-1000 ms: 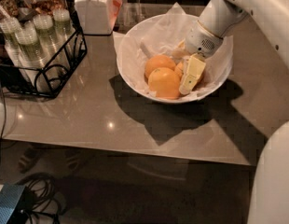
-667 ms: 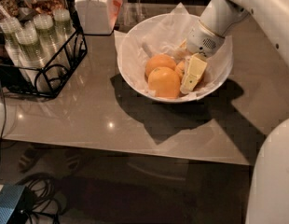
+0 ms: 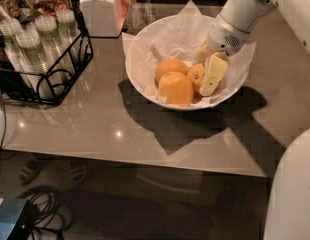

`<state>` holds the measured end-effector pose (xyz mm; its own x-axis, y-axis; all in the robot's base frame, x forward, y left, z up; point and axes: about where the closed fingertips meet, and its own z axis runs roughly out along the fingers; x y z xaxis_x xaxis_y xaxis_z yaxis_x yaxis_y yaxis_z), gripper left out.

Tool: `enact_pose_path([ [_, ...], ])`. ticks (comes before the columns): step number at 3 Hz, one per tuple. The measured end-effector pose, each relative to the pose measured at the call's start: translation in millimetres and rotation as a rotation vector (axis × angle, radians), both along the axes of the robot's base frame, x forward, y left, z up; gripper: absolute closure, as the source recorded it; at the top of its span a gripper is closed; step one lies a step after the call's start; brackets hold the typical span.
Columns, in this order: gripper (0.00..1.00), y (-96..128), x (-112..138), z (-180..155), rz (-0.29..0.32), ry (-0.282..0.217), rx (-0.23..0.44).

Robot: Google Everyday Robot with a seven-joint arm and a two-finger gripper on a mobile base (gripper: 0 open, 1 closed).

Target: Pick orange from white bowl

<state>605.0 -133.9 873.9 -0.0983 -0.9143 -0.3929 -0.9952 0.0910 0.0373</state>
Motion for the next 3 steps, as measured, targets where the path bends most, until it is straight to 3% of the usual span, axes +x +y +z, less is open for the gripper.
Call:
enact_pose_path([
  [2,0.54,-19.4,1.8,32.8,-0.050,-0.097,-0.065],
  [3,0.50,-15.3,-1.6,21.6,-0.030,-0.061,-0.024],
])
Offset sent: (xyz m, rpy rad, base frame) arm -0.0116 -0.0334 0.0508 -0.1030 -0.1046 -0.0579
